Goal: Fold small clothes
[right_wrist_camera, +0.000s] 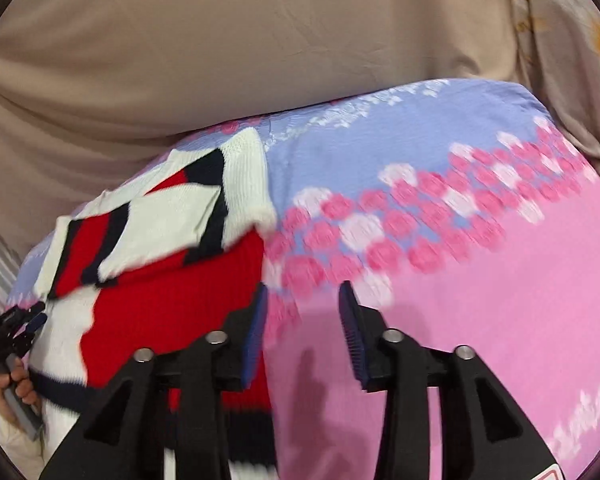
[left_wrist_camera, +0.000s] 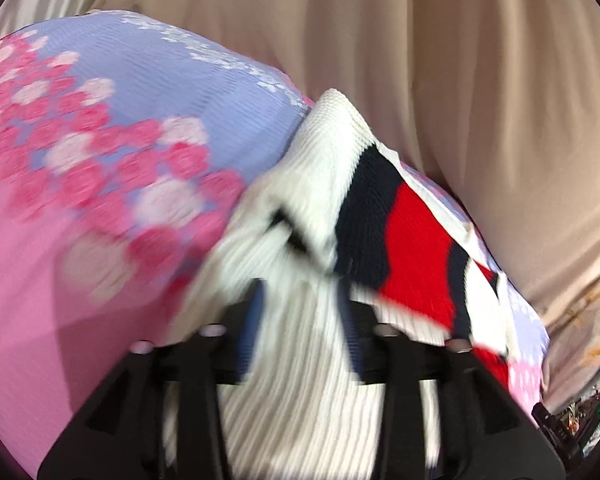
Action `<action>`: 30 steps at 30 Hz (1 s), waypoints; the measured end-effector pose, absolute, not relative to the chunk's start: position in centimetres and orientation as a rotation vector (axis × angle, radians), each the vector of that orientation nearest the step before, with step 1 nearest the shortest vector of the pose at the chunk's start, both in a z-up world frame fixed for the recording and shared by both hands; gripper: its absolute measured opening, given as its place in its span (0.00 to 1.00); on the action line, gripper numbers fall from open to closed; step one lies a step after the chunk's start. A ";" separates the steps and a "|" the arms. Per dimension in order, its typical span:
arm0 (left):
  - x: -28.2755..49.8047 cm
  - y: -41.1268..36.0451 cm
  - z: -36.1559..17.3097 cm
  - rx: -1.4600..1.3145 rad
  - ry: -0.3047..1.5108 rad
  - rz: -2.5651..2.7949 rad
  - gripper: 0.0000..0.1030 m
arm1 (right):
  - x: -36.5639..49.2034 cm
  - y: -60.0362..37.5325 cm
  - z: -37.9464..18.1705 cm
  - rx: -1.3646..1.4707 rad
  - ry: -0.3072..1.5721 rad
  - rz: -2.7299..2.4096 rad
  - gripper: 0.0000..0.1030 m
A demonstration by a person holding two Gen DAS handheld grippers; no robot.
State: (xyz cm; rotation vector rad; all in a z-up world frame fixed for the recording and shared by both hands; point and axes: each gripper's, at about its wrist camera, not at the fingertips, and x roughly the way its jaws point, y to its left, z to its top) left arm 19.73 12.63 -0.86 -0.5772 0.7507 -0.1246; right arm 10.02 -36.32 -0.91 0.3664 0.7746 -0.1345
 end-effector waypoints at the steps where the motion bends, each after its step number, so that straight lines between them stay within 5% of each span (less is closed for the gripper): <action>1: 18.2 13.2 -0.6 -0.582 0.753 -0.139 0.48 | 8.9 -36.3 -1.2 0.365 0.787 -0.121 0.53; 5: 10.5 15.5 0.1 -0.597 0.794 -0.178 0.81 | 2.9 -35.2 -3.1 0.395 0.862 -0.023 0.61; 16: 1.0 16.0 -3.5 -0.840 0.920 -0.372 0.82 | -2.3 -29.3 -6.5 0.537 0.903 0.223 0.64; 17: 1.0 15.8 -3.8 -0.848 0.920 -0.386 0.80 | -2.4 -29.0 -6.4 0.537 0.888 0.209 0.64; 20: 1.6 14.3 -3.8 -0.786 0.936 -0.421 0.44 | -2.5 -28.9 -6.2 0.583 0.858 0.177 0.58; 22: 1.8 13.6 -3.9 -0.779 0.949 -0.427 0.29 | -2.3 -28.8 -6.4 0.621 0.853 0.177 0.31; 24: 1.6 12.9 -3.6 -0.761 0.947 -0.435 0.07 | -2.3 -28.7 -6.2 0.636 0.837 0.172 0.14; 30: -3.0 13.3 2.6 -0.681 0.734 -0.530 0.05 | -8.2 -29.1 -0.2 0.619 0.512 0.284 0.09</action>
